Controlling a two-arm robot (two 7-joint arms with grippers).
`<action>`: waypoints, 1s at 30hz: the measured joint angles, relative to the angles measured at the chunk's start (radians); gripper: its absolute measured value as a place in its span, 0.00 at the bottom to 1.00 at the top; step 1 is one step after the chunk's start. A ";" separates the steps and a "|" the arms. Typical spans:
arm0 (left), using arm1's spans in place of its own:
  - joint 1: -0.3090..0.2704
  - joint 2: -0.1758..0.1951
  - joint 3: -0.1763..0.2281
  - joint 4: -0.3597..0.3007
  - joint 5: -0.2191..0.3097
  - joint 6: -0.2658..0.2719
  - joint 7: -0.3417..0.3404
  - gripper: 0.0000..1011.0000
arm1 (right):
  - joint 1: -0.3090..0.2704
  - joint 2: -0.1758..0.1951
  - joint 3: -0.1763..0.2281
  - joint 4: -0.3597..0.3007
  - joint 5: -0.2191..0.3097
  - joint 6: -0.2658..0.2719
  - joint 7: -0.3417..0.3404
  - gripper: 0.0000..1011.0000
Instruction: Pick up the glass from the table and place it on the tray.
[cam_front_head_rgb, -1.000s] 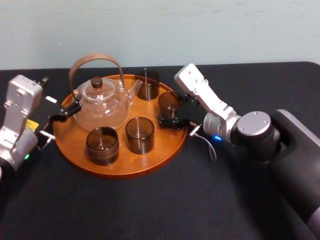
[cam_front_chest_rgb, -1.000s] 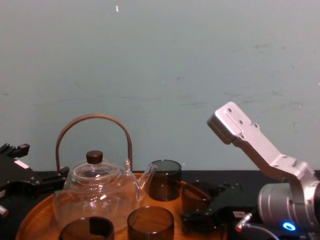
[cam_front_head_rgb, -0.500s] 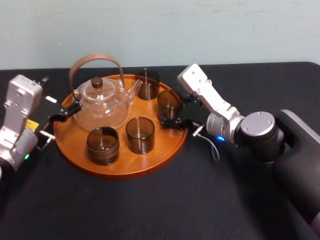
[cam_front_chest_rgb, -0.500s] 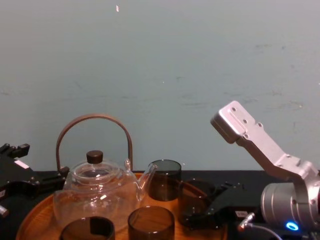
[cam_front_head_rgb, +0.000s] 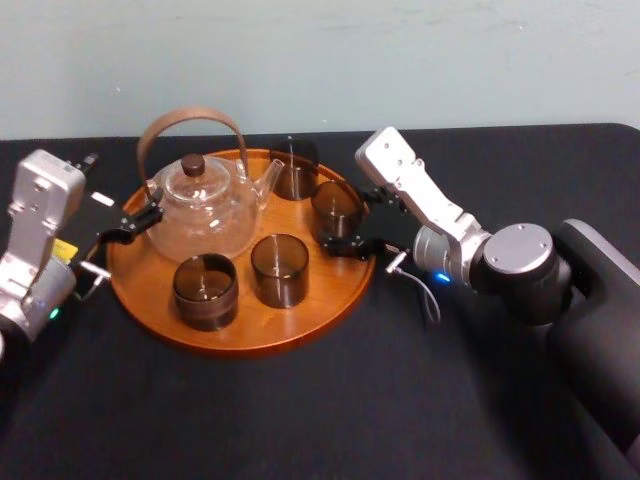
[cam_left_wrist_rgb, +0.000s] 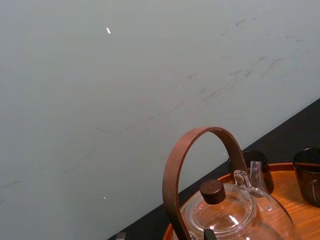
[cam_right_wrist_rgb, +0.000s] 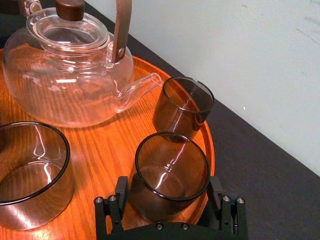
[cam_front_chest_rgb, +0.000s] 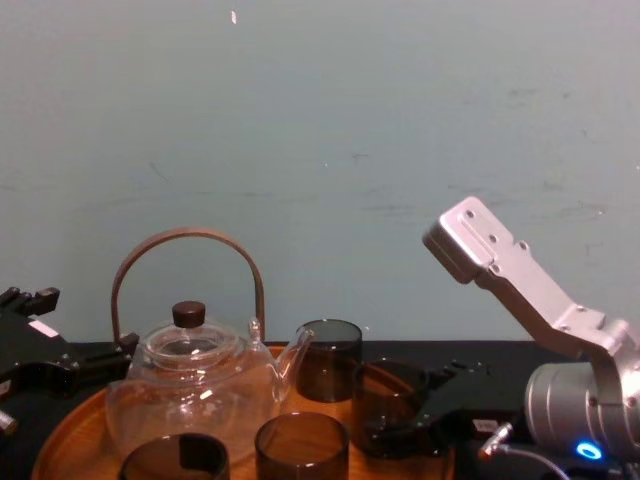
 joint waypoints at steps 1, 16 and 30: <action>0.000 0.000 0.000 0.000 0.000 0.000 0.000 1.00 | -0.002 0.001 0.000 -0.003 0.000 0.001 0.000 0.99; 0.000 0.000 0.000 0.000 0.000 0.000 0.000 1.00 | -0.044 0.031 0.016 -0.053 0.011 0.009 -0.005 0.99; 0.000 0.000 0.000 0.000 0.000 0.000 0.000 1.00 | -0.136 0.094 0.055 -0.195 0.040 0.008 -0.006 0.99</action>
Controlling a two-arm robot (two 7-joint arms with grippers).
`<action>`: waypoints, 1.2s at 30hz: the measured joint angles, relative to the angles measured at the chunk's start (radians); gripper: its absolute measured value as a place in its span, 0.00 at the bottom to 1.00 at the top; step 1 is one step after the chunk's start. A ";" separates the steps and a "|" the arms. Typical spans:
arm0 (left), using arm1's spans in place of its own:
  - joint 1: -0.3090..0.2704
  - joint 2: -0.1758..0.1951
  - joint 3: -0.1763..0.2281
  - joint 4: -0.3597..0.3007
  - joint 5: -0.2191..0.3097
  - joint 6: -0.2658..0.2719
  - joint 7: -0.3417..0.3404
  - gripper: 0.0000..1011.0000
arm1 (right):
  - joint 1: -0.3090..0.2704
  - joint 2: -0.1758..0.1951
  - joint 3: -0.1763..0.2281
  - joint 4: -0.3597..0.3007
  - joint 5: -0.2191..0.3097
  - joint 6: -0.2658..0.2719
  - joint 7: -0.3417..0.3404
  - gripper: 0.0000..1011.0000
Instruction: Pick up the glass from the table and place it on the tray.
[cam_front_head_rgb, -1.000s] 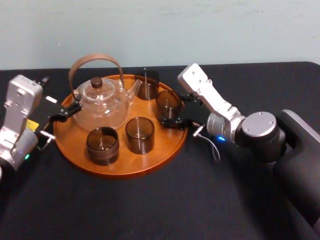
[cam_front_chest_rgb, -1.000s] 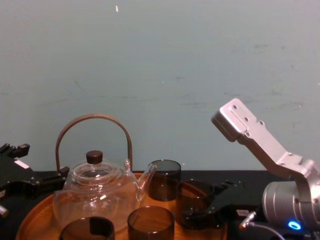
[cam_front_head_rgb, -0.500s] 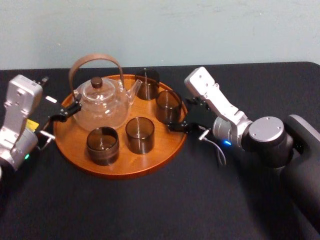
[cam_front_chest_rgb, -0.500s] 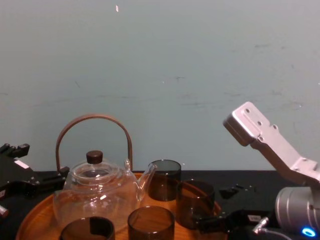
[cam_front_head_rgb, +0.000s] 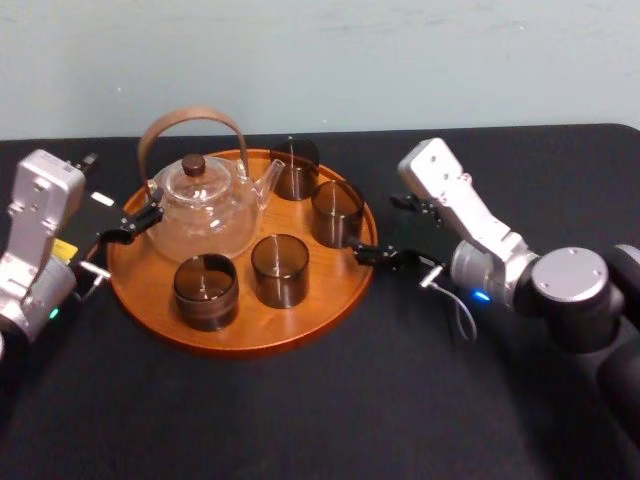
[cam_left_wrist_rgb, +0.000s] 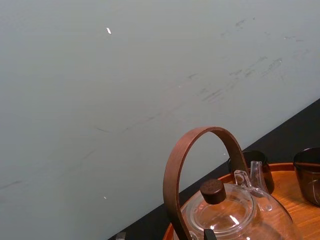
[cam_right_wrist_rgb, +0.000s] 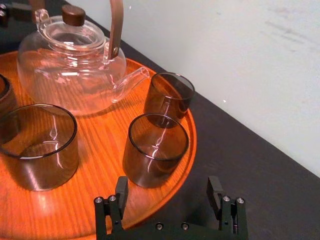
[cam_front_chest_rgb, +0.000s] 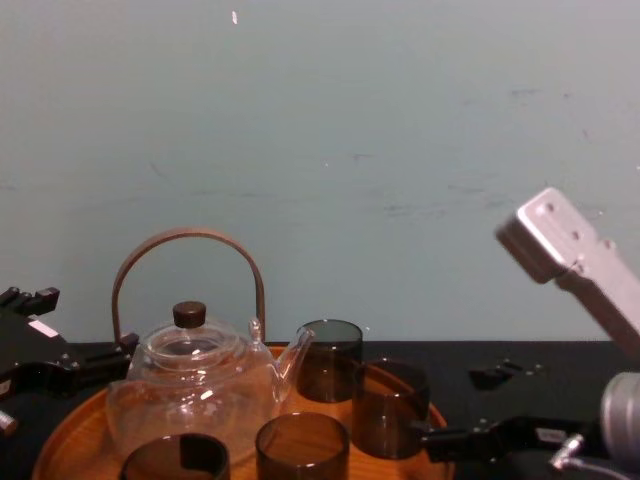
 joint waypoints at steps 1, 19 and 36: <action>0.000 0.000 0.000 0.000 0.000 0.000 0.000 1.00 | -0.015 0.010 0.007 -0.022 0.005 0.000 0.000 0.99; 0.000 0.000 0.000 0.000 0.000 0.000 0.000 1.00 | -0.120 0.085 0.126 -0.154 0.047 0.006 -0.070 0.99; 0.000 0.000 0.000 0.000 0.000 0.000 0.000 1.00 | -0.099 0.055 0.212 -0.088 0.014 0.027 -0.147 0.99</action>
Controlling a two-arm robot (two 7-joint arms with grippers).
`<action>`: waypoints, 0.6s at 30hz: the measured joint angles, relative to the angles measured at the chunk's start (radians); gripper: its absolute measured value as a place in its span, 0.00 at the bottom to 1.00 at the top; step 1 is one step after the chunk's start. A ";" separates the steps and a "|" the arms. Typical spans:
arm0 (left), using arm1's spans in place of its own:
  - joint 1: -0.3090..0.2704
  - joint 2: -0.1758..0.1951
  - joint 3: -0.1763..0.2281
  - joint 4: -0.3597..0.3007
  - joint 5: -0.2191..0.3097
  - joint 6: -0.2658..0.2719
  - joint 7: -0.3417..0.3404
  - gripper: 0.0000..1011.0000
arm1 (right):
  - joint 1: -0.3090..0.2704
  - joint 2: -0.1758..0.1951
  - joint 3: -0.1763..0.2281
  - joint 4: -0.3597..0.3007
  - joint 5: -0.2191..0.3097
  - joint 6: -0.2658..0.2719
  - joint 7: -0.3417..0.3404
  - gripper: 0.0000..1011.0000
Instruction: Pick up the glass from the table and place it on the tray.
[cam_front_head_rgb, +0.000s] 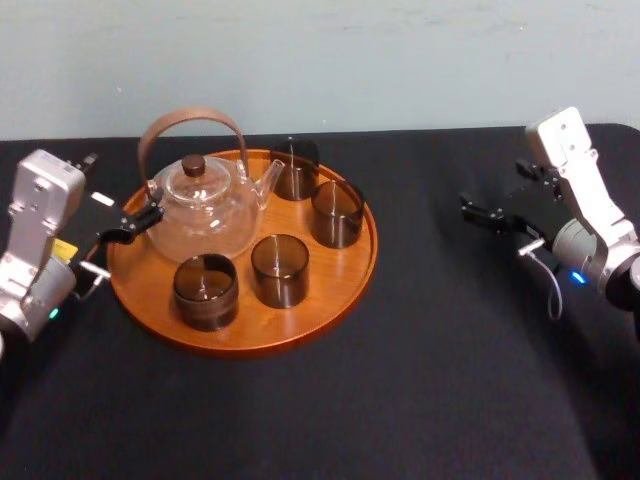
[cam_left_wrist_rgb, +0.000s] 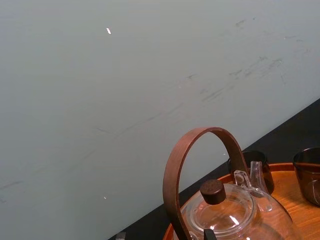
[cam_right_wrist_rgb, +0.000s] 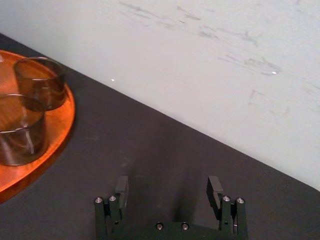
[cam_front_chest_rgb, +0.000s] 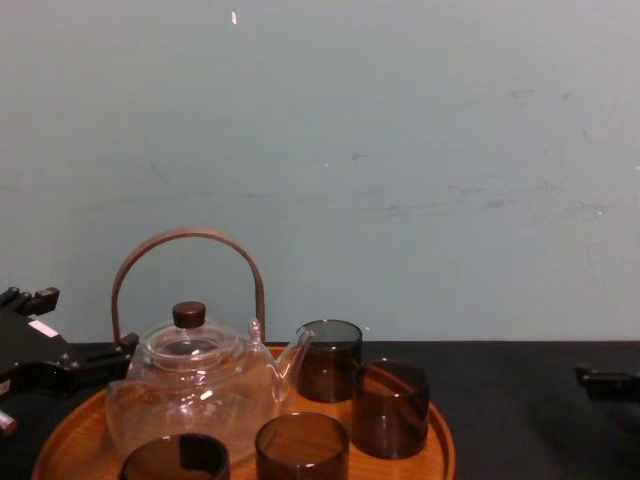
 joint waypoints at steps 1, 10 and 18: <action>0.000 0.000 0.000 0.000 0.000 0.000 0.000 1.00 | -0.001 -0.004 0.007 0.001 -0.003 0.001 -0.006 0.99; 0.000 0.000 0.000 0.000 0.000 0.000 0.000 1.00 | -0.002 -0.006 0.009 0.001 -0.006 0.001 -0.009 0.99; 0.000 0.000 0.000 0.000 0.000 0.000 0.000 1.00 | -0.001 -0.005 0.006 0.001 -0.005 0.001 -0.006 0.99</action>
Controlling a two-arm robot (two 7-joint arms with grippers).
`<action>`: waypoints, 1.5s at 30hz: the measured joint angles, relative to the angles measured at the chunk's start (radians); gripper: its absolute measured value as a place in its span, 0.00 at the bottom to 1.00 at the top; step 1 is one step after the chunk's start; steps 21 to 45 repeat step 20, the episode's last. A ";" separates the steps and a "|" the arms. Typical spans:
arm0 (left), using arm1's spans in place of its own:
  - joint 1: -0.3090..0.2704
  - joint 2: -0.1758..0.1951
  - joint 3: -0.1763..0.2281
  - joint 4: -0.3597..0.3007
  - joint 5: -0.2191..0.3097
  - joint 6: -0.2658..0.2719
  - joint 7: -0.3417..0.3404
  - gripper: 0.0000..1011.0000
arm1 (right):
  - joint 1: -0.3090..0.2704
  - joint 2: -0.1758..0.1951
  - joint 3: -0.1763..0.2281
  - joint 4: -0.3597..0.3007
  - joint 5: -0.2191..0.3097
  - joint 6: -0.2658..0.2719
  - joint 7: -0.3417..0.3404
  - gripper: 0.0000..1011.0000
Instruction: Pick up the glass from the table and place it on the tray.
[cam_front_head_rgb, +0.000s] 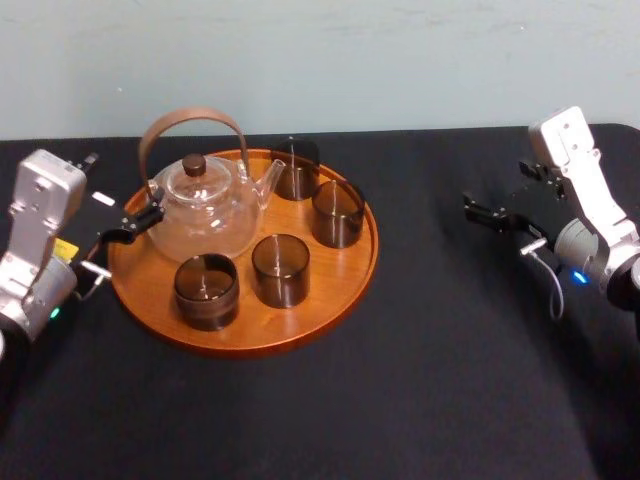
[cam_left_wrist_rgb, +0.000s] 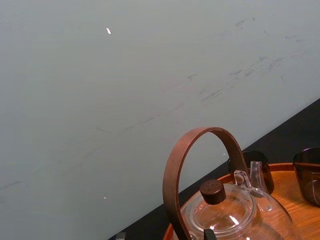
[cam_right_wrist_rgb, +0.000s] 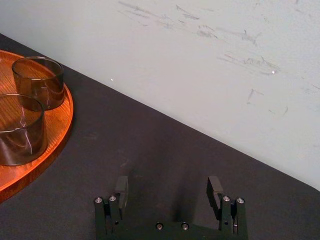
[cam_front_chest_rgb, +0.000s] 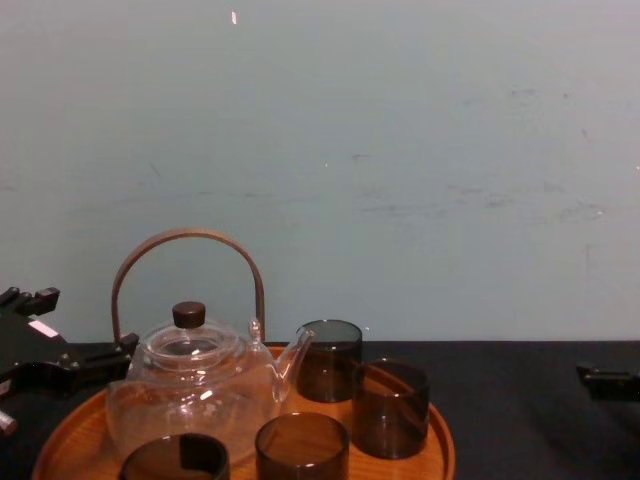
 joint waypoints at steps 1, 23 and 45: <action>0.000 0.000 0.000 0.000 0.000 0.000 0.000 1.00 | 0.000 0.000 0.000 0.000 0.000 0.000 0.000 0.99; 0.000 0.000 0.000 0.000 0.000 0.000 0.000 1.00 | 0.001 0.001 -0.003 0.000 0.001 -0.001 0.003 0.99; 0.000 0.000 0.000 0.000 0.000 0.000 0.000 1.00 | 0.001 0.001 -0.003 0.000 0.001 -0.001 0.003 0.99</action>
